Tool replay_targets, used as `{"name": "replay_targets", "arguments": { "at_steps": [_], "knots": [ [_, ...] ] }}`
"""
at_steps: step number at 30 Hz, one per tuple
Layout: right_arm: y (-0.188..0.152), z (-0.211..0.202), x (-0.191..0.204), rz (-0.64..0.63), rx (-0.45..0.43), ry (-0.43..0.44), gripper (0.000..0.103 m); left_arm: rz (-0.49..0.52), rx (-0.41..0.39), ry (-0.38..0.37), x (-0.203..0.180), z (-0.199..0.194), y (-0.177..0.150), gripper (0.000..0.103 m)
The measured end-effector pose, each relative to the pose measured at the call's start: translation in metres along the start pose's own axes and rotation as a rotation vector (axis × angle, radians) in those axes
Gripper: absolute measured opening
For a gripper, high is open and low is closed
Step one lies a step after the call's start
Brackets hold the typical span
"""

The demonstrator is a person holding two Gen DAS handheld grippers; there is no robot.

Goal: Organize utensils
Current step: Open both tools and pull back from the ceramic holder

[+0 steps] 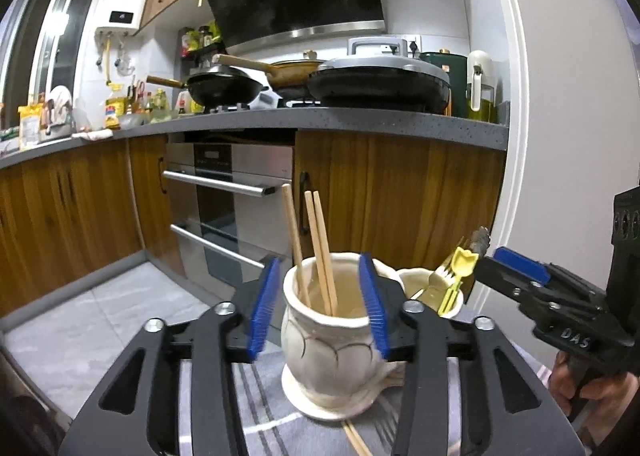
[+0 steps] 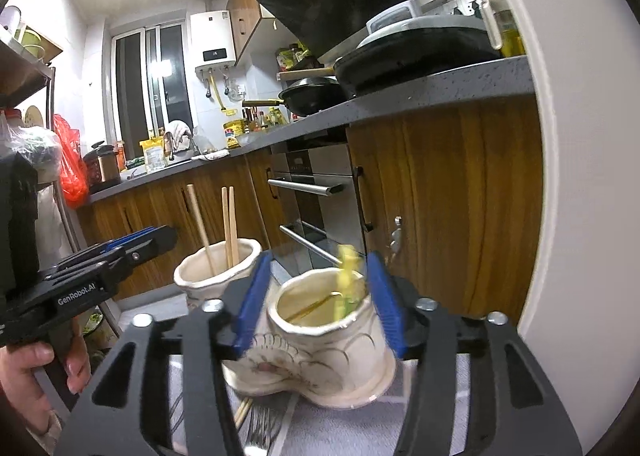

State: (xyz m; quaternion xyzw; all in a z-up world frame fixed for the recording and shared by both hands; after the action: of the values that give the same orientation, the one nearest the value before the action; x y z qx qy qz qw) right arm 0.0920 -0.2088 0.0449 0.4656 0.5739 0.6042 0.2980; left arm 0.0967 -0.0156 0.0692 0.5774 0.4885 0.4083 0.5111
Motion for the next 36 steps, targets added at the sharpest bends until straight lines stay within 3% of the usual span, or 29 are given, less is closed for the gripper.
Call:
{"name": "replay_targets", "arguments": {
  "at_steps": [7,9,11,27,36],
  "knots": [
    [-0.009,-0.023,-0.004,-0.001,0.066,-0.013,0.087,-0.013,0.020,0.031,0.001,-0.028,-0.006,0.086],
    [-0.012,-0.027,-0.004,0.007,0.079,-0.006,0.092,-0.023,0.028,0.034,0.001,-0.034,-0.009,0.091],
    [-0.013,-0.031,-0.004,0.006,0.091,-0.008,0.098,-0.021,0.037,0.040,0.001,-0.039,-0.012,0.092],
    [-0.024,-0.051,0.004,-0.025,0.179,-0.043,0.098,0.006,0.120,0.083,-0.002,-0.075,-0.035,0.096],
    [-0.057,-0.042,0.016,-0.104,0.353,-0.056,0.098,0.033,0.211,0.121,0.005,-0.087,-0.063,0.097]
  ]
}}
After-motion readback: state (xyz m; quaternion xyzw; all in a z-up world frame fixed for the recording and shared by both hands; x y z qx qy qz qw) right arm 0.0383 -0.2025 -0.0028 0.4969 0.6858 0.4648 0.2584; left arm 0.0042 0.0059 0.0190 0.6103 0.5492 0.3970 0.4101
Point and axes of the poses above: each gripper's, at about its wrist camera, not at the fingertips, and z roughly the way its jaws point, x to its left, y to its top, the point moved 2 cm from there along z, roughly the way its jaws point, and after that the axes turned 9 degrees about -x, right-handed, at the moved point
